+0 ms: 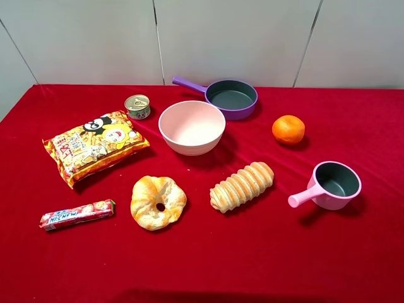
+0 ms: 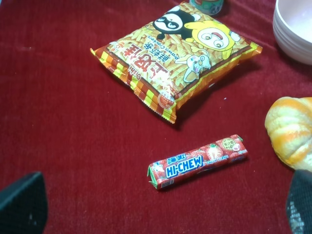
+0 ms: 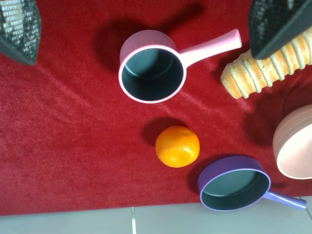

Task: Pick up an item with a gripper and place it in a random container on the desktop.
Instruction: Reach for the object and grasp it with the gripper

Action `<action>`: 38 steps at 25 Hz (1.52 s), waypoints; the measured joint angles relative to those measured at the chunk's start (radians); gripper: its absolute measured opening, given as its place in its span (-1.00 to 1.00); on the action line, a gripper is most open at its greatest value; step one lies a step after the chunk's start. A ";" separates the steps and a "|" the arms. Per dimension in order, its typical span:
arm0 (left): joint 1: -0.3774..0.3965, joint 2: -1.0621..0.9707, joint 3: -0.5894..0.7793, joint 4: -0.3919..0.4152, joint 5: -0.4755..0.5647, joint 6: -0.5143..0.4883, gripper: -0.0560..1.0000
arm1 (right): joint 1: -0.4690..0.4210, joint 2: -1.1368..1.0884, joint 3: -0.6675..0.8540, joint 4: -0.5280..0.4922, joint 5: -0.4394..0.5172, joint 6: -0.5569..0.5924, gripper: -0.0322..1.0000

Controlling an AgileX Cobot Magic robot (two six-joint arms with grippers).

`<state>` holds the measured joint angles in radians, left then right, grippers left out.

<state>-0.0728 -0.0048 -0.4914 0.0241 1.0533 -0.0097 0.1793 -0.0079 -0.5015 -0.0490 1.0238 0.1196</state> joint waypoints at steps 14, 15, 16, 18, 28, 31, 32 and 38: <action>0.000 0.000 0.000 0.000 0.000 0.000 0.95 | 0.000 0.000 0.000 0.000 0.000 0.000 0.30; 0.000 0.000 0.000 0.000 0.000 0.000 0.95 | 0.000 0.000 0.000 0.000 0.000 0.000 0.30; 0.000 0.000 0.000 0.000 0.000 0.000 0.95 | 0.000 0.000 0.000 0.000 0.000 0.000 0.30; 0.000 0.000 0.000 0.000 0.000 0.000 0.95 | 0.000 0.000 0.000 0.000 0.000 0.000 0.30; 0.000 0.000 0.000 0.000 0.000 0.000 0.95 | 0.000 0.000 0.000 0.000 0.000 0.000 0.30; 0.000 0.000 0.000 0.000 0.000 0.000 0.95 | 0.000 0.000 0.000 0.000 0.000 0.000 0.30; 0.000 0.000 0.000 0.000 0.000 0.000 0.95 | 0.000 0.000 0.000 0.000 0.000 0.000 0.30; 0.000 0.000 0.000 0.000 0.000 0.000 0.95 | 0.000 0.000 0.000 0.000 0.000 0.000 0.30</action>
<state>-0.0728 -0.0048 -0.4914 0.0241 1.0533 -0.0097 0.1793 -0.0079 -0.5015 -0.0490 1.0238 0.1196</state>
